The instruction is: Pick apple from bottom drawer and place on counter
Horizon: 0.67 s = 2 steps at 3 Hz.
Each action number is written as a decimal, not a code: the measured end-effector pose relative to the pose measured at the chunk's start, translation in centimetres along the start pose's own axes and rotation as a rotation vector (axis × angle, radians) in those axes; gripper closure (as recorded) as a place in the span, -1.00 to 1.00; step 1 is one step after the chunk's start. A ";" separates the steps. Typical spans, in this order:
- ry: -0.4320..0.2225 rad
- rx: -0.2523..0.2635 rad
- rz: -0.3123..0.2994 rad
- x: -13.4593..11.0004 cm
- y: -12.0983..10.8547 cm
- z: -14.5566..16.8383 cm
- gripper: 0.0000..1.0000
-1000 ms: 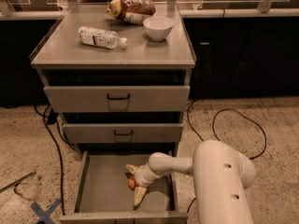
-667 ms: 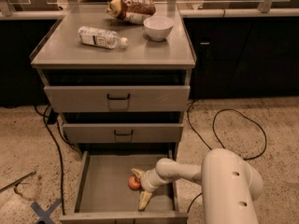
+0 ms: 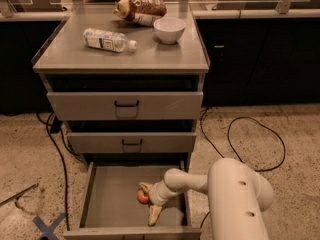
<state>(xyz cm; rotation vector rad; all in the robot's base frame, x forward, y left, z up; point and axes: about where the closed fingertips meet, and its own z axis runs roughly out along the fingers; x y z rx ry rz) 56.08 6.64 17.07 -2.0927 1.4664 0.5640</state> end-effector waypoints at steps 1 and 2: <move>0.006 -0.018 -0.019 0.0 -0.3 0.6 -1.00; -0.024 0.015 -0.024 0.5 -0.4 0.9 -1.00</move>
Offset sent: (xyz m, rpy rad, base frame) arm 0.0122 -0.0044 -0.0122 0.0894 -0.0621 -0.0013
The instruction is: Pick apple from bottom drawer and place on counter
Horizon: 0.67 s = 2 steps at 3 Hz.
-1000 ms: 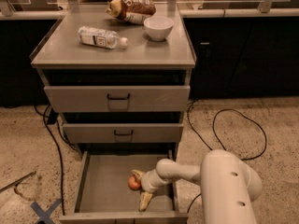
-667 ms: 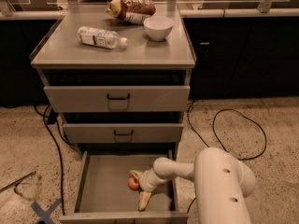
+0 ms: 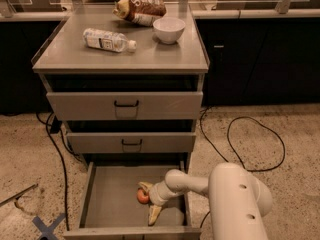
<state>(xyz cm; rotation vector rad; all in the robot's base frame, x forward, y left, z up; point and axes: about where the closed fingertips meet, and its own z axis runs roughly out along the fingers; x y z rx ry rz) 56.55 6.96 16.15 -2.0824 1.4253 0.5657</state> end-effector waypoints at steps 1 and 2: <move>-0.009 0.013 -0.006 0.8 -0.3 0.5 -1.00; 0.009 0.031 -0.010 1.3 -0.4 0.8 -1.00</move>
Offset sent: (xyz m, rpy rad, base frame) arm 0.0175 -0.0074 -0.0179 -0.0199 -0.0768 -0.0483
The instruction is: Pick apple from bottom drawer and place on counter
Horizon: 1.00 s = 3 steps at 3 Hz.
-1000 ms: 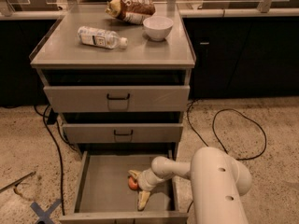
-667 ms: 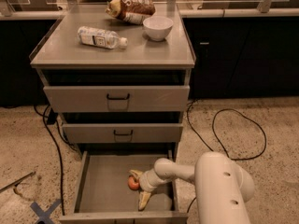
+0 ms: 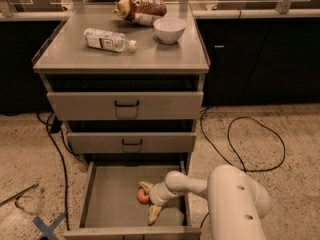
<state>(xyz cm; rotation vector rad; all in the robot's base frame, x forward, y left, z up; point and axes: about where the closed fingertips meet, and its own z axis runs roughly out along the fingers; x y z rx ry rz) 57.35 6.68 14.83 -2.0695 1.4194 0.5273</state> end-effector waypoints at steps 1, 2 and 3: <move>0.022 0.021 0.006 0.6 -0.5 0.6 -1.00; 0.023 0.004 -0.015 1.9 -4.0 1.1 -1.00; 0.026 0.011 -0.015 2.1 -4.6 0.9 -1.00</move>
Offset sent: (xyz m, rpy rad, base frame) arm 0.0625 -0.0029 -0.0011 -0.0288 -0.0470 -0.0095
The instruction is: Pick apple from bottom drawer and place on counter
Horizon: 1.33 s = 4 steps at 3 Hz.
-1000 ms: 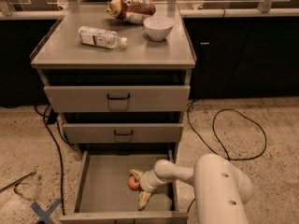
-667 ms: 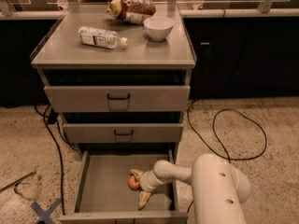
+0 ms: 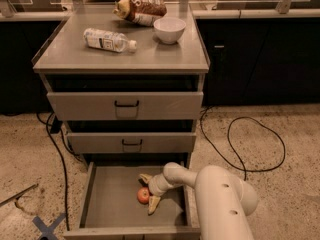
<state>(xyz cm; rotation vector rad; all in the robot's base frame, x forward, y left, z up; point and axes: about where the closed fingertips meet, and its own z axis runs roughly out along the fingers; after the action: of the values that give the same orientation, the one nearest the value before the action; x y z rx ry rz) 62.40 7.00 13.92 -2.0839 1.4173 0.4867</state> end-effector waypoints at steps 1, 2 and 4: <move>0.000 0.000 0.000 0.0 0.0 0.0 -0.72; 0.000 0.000 0.000 0.0 0.0 0.0 -0.24; 0.000 0.000 0.000 0.0 0.0 0.0 0.72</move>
Offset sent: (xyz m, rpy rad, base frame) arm 0.0000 0.0000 0.0000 0.0000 0.0000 0.0000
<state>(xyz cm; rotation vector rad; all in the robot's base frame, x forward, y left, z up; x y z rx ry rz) 62.39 7.01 13.91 -2.0840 1.4172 0.4870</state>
